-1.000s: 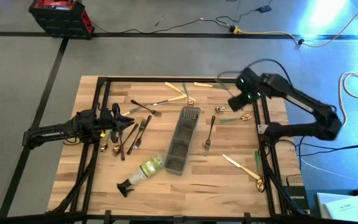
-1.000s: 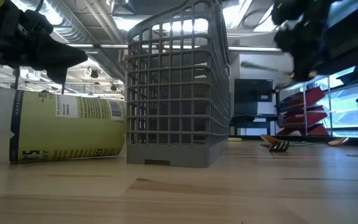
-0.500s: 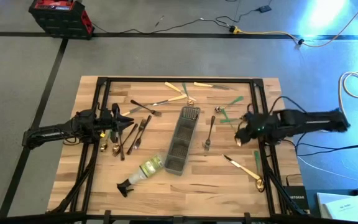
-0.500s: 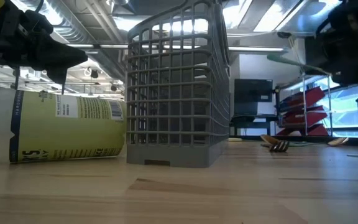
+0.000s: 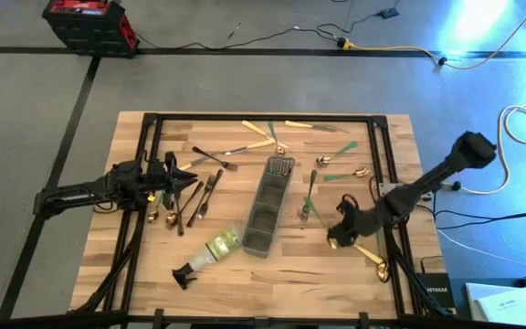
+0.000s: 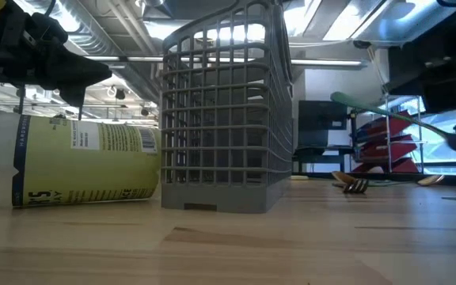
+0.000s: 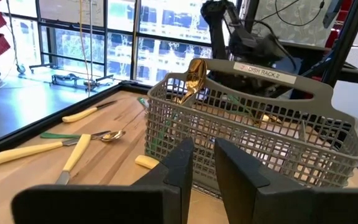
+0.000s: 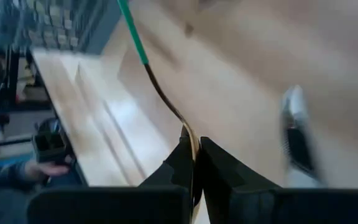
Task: Sort silverware
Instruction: Put the spoon into the silverware basket
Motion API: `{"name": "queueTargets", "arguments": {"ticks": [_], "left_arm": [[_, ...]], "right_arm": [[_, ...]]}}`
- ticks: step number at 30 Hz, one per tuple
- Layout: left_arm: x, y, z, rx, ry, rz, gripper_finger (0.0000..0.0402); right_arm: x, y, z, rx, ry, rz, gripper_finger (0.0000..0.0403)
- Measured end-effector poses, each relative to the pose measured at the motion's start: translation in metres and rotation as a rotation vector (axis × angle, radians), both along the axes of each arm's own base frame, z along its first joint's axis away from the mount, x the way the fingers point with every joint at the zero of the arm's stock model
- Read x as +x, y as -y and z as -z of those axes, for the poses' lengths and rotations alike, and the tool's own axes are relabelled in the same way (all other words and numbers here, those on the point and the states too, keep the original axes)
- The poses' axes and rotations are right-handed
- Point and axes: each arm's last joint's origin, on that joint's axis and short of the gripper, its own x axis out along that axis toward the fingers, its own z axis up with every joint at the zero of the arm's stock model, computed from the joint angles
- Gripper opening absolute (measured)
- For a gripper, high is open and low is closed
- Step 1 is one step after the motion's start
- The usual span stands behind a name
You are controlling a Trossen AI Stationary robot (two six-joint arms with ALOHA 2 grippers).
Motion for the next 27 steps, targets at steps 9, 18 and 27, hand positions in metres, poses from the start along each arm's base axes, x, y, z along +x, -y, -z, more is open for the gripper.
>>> {"name": "queueTargets", "arguments": {"ticks": [9, 18, 27], "left_arm": [[0.000, 0.000, 0.000, 0.000, 0.000, 0.000, 0.0051], [0.000, 0.000, 0.000, 0.000, 0.000, 0.000, 0.0051], [0.000, 0.000, 0.000, 0.000, 0.000, 0.000, 0.0051]], "right_arm": [[0.017, -0.014, 0.027, -0.056, 0.026, 0.137, 0.0011], [0.023, -0.017, 0.035, -0.122, 0.006, 0.138, 0.0118], [0.023, -0.009, 0.029, -0.275, 0.035, 0.018, 0.0226]]}}
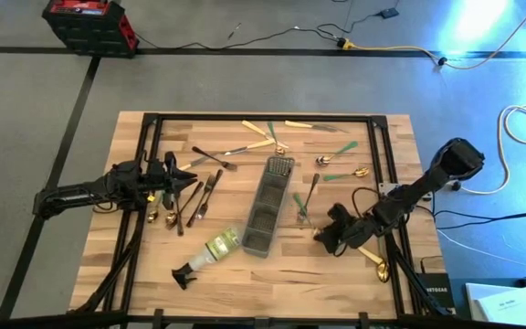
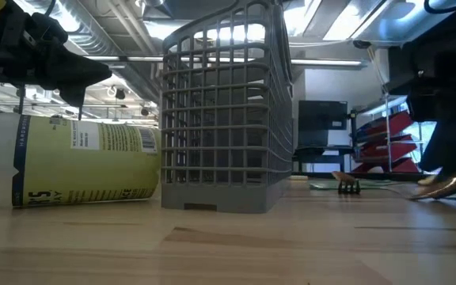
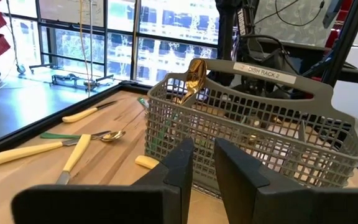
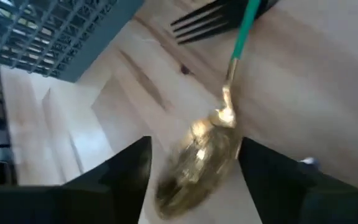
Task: Sort silverware
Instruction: Put the spoon into the silverware basket
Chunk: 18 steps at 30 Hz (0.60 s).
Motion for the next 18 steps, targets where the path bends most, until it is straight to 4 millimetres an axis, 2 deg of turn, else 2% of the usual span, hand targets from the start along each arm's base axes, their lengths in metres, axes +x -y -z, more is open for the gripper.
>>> {"name": "queueTargets", "arguments": {"ticks": [6, 10, 12, 18], "left_arm": [[0.000, 0.000, 0.000, 0.000, 0.000, 0.000, 0.0051], [0.000, 0.000, 0.000, 0.000, 0.000, 0.000, 0.0051], [0.000, 0.000, 0.000, 0.000, 0.000, 0.000, 0.0051], [0.000, 0.000, 0.000, 0.000, 0.000, 0.000, 0.0051]], "right_arm": [[0.001, 0.014, -0.005, -0.132, -0.209, -0.098, 0.0222], [0.013, 0.019, -0.019, -0.250, -0.251, -0.215, 0.0215], [0.025, 0.018, -0.035, -0.289, -0.232, -0.256, 0.0212], [0.060, 0.004, -0.103, -0.328, -0.086, -0.377, 0.0210]]}}
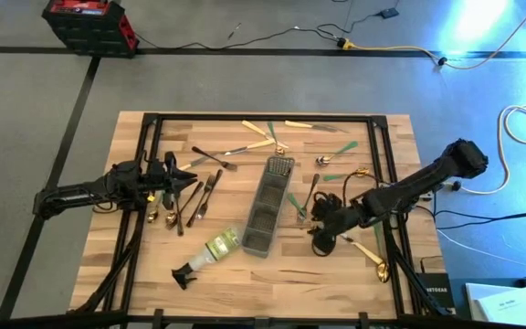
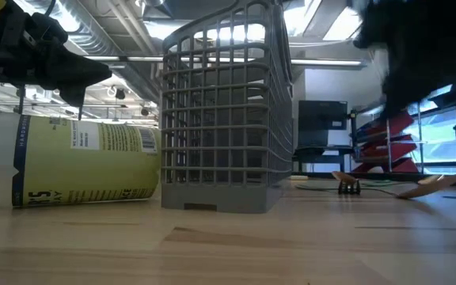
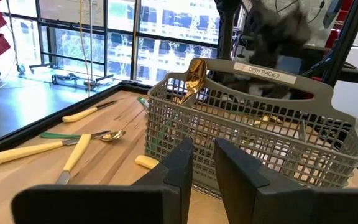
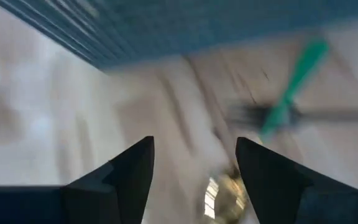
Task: Sort silverware
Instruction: Put the spoon into the silverware basket
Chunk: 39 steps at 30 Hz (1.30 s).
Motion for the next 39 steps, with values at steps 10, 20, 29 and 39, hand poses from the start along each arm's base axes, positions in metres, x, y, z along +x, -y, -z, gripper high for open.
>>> {"name": "queueTargets", "arguments": {"ticks": [10, 20, 29, 39], "left_arm": [[0.000, 0.000, 0.000, 0.000, 0.000, 0.000, 0.0051], [0.000, 0.000, 0.000, 0.000, 0.000, 0.000, 0.0051], [0.000, 0.000, 0.000, 0.000, 0.000, 0.000, 0.0051], [0.000, 0.000, 0.000, 0.000, 0.000, 0.000, 0.0051]], "right_arm": [[-0.002, -0.051, -0.020, -0.597, -0.316, -0.753, 0.0209], [0.004, -0.083, 0.050, -0.764, -0.415, -0.705, 0.0209], [-0.007, -0.087, 0.072, -0.843, -0.392, -0.613, 0.0209], [-0.019, -0.074, 0.089, -0.885, -0.426, -0.576, 0.0209]]}}
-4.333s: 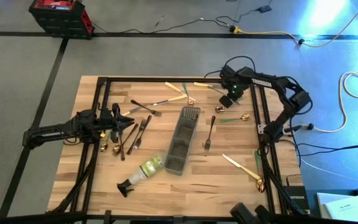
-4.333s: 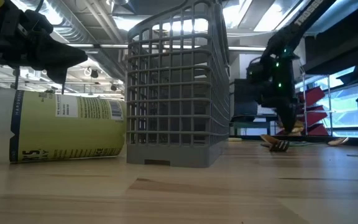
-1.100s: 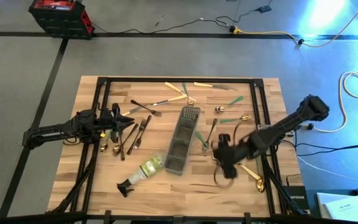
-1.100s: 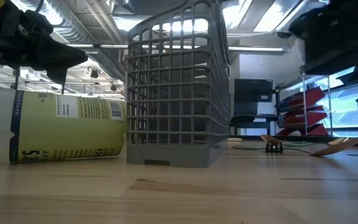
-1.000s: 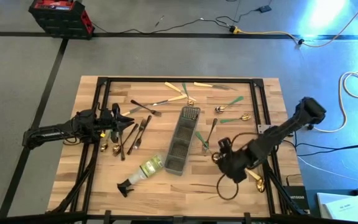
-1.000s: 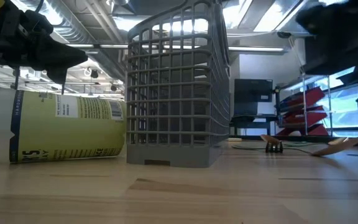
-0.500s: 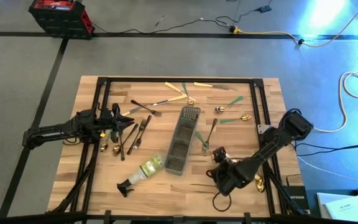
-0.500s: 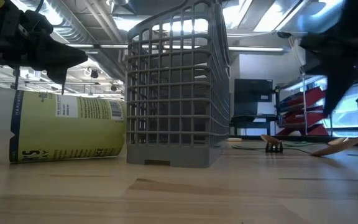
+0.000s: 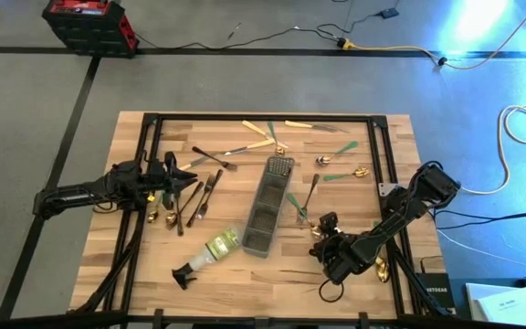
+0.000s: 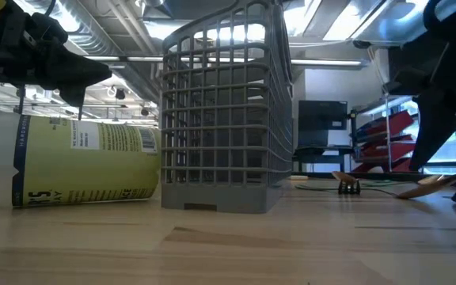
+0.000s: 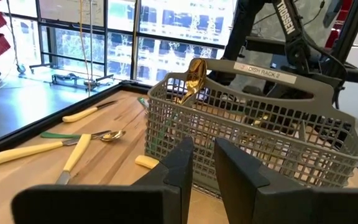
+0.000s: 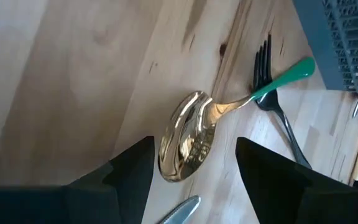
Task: Sort silverware
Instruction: Put the spoon into the silverware basket
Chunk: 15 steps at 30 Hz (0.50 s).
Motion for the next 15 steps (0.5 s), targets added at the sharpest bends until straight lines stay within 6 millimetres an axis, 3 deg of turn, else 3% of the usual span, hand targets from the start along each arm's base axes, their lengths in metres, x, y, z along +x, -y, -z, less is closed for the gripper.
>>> {"name": "queueTargets", "arguments": {"ticks": [4, 15], "left_arm": [[0.000, 0.000, 0.000, 0.000, 0.000, 0.000, 0.0051], [0.000, 0.000, 0.000, 0.000, 0.000, 0.000, 0.0051]], "right_arm": [[-0.001, 0.001, 0.001, -0.010, -0.001, -0.013, 0.0193], [-0.005, 0.005, 0.015, 0.017, 0.066, -0.016, 0.0070]]}}
